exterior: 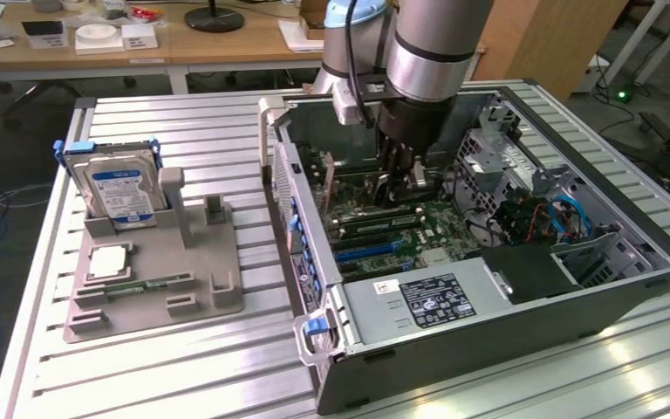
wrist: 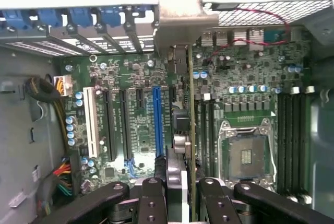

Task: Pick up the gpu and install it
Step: 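Insert the gpu into the slot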

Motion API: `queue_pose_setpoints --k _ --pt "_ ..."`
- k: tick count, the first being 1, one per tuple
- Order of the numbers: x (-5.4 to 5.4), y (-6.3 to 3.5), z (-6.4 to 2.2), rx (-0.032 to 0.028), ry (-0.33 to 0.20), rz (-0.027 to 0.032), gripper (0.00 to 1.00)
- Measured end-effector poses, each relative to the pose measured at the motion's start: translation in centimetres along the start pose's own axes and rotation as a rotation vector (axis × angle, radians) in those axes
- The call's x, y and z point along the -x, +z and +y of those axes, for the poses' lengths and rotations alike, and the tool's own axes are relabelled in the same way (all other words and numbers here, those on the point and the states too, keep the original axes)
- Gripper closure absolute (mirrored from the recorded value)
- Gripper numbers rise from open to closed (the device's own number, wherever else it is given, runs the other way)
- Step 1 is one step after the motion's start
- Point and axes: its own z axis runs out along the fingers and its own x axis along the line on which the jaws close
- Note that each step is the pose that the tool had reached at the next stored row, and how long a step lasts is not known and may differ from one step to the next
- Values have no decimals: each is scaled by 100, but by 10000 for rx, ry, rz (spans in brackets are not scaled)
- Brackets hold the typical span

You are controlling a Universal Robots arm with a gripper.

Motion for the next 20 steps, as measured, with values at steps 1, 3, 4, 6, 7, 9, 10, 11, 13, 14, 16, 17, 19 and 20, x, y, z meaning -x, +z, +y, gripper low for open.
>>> queue_pose_setpoints --k 1,3,4,6,7,9,10,11,13,14,16,17,19,20 --pt "-18 8 -1 -1 0 13 71" --pt "-47 26 -3 -5 -1 47 71" --pt "-52 34 -2 -7 0 71 71" --pt "-59 45 -2 -7 0 89 71" --pt "-61 52 -2 -7 -1 91 71" --pt "-64 73 -1 -7 -1 91 71" --pt "-65 89 -1 -7 -1 90 71" --pt "-66 104 0 -7 -3 90 71" --pt "-68 136 1 -5 -49 88 71" --pt "-69 156 1 -1 -86 85 71" --pt "-71 185 2 5 -174 81 71" --pt "-72 193 2 9 -234 79 71" --pt "-72 208 3 19 -412 75 71" --pt "-72 212 3 22 -474 74 71"
